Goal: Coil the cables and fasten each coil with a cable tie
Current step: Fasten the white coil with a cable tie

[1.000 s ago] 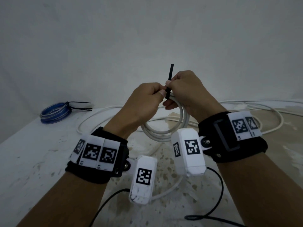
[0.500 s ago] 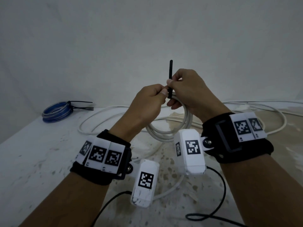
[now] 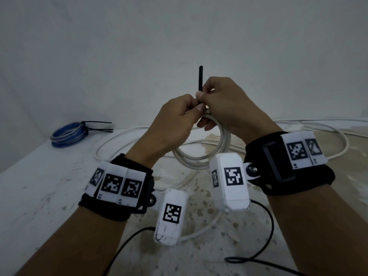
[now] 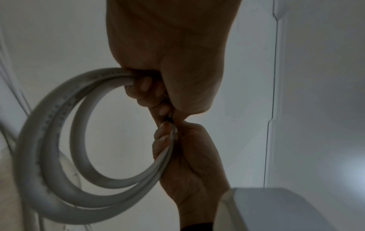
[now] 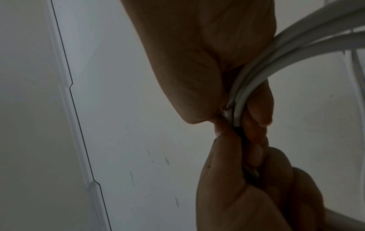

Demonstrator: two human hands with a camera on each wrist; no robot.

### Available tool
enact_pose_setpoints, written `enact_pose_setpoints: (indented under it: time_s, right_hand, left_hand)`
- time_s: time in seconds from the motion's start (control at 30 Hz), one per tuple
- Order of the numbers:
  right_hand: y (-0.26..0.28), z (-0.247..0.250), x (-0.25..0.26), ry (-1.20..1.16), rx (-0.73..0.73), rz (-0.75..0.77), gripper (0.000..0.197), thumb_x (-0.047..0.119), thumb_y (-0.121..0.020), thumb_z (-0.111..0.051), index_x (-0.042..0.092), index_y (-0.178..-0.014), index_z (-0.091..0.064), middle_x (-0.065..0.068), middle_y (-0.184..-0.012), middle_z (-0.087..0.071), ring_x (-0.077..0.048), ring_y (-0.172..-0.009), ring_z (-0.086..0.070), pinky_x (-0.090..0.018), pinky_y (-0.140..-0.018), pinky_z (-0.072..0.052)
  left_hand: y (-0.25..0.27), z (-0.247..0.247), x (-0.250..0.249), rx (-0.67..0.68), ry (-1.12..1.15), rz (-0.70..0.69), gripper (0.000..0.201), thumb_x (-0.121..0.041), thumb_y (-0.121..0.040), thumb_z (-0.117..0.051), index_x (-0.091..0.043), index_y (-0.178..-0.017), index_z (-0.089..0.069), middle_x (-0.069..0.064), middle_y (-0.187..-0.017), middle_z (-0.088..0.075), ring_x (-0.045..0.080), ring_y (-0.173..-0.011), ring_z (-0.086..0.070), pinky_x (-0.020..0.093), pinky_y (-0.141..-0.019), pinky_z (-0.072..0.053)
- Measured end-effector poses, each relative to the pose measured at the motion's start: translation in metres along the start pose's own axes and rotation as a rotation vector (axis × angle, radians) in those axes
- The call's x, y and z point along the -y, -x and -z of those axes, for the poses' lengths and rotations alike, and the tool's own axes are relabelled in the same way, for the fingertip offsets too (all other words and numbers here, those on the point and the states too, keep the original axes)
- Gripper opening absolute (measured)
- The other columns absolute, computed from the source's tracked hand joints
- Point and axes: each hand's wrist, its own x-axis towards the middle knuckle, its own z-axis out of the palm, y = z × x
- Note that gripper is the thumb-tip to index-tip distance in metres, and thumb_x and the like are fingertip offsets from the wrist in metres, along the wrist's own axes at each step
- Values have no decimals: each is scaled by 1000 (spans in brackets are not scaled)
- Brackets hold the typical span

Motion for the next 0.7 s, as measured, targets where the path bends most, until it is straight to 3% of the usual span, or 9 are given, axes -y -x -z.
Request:
enact_pose_setpoints:
  time_s: [0.17, 0.37, 0.53, 0.63, 0.7]
  right_hand:
    - [-1, -7, -5, -12, -20, -49, 12, 8, -99, -52, 4, -88, -49, -18, -69, -63, -24, -41, -63, -22, -36, -43]
    - [-3, -9, -9, -15, -57, -71, 10, 7, -98, -52, -2, -97, -54, -20, -69, -64, -23, -41, -63, -22, -35, -43]
    - [-3, -11, -13, 19, -90, -77, 11, 7, -98, -53, -4, -97, -56, -17, -68, -65, -18, -37, -60, -21, -33, -39]
    - [-7, -6, -16, 2, -124, -82, 11, 12, -98, -53, 2, -92, -55, -11, -66, -63, -11, -35, -55, -20, -34, -37]
    - [-8, -1, -16, -50, -134, -86, 12, 12, -99, -52, 6, -90, -54, -12, -71, -65, -10, -35, -52, -20, -35, -35]
  left_hand:
    - [0, 1, 4, 20, -109, -31, 21, -26, -99, -52, -17, -81, -59, -8, -69, -57, 7, -64, -51, 26, -62, -38]
    - [-1, -1, 8, 15, -159, -22, 28, -28, -99, -49, -25, -72, -54, -7, -67, -55, 8, -62, -48, 27, -61, -35]
    - [0, -3, 9, 1, -172, -13, 28, -30, -100, -49, -15, -80, -62, -3, -71, -59, 10, -64, -50, 27, -62, -37]
    - [-1, -6, 7, -1, 18, 44, 27, -28, -100, -51, -12, -91, -70, -11, -59, -55, 4, -54, -47, 22, -57, -37]
    - [-2, -8, 5, -27, 295, 149, 31, -29, -102, -48, -9, -95, -70, -5, -57, -50, 7, -45, -42, 23, -47, -38]
